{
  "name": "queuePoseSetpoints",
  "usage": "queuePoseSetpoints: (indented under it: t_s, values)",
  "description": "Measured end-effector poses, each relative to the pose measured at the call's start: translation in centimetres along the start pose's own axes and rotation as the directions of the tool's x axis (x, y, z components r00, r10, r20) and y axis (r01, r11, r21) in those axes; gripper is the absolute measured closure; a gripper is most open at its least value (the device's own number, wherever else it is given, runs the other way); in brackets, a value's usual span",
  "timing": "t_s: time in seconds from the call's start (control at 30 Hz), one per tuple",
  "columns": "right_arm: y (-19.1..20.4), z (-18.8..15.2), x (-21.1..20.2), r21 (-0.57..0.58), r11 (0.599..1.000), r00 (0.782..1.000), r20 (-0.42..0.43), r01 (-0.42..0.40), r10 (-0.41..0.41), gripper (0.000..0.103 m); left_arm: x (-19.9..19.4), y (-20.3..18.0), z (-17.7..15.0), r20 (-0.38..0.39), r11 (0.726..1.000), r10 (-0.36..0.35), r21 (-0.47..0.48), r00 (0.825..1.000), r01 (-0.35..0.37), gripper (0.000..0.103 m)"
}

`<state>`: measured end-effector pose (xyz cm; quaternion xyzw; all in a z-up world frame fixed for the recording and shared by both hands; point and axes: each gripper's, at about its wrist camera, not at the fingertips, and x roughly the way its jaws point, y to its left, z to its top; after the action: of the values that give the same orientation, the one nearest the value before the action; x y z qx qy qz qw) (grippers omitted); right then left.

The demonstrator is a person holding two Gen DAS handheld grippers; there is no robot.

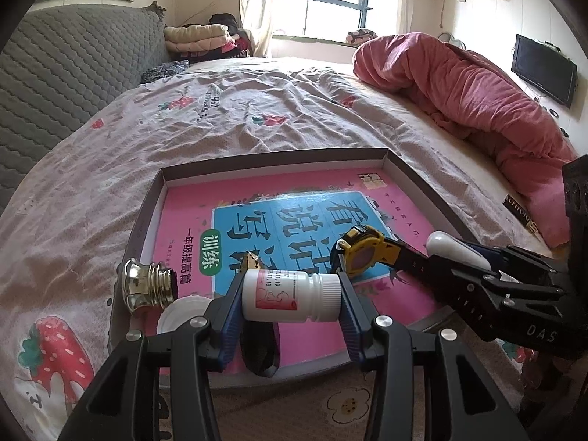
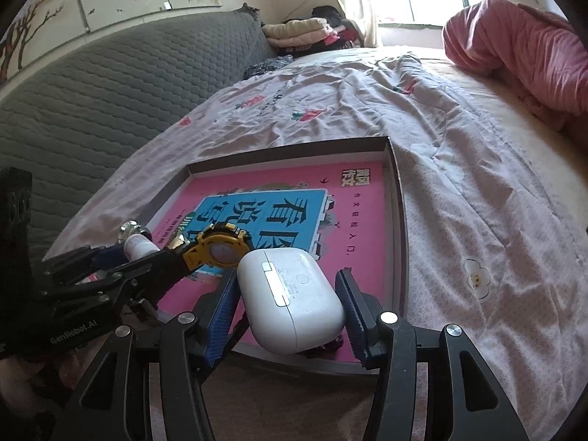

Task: Organize rigid objects
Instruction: 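Lift and carry the white pill bottle and earbuds case over the tray, then lower the pill bottle with the left gripper while the right lowers the earbuds case, then open both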

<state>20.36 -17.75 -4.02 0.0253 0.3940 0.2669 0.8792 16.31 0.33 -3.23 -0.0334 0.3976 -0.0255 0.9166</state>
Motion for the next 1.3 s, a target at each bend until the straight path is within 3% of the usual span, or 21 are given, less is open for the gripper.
queuePoseSetpoints:
  t_s: [0.23, 0.47, 0.87, 1.3]
  values:
    - [0.6, -0.2, 0.2, -0.054, 0.996, 0.998, -0.013, 0.066, -0.066, 0.048, 0.8, -0.3, 0.8, -0.030, 1.000, -0.001, 0.015, 1.000, 0.001, 0.056]
    - [0.8, -0.3, 0.3, -0.088, 0.993, 0.996, -0.026, 0.081, -0.083, 0.048, 2.1, -0.9, 1.8, -0.087, 0.999, -0.032, 0.005, 0.996, 0.033, 0.056]
    - [1.4, -0.6, 0.3, -0.190, 0.963, 0.980, -0.011, 0.191, -0.197, 0.048, 3.8, -1.9, 1.0, -0.140, 0.999, -0.042, 0.022, 0.989, 0.046, 0.056]
    - [0.3, -0.3, -0.2, -0.124, 0.980, 0.988, 0.003, 0.157, -0.158, 0.048, 3.9, -1.9, 0.4, -0.134, 0.998, -0.060, -0.010, 0.989, 0.059, 0.056]
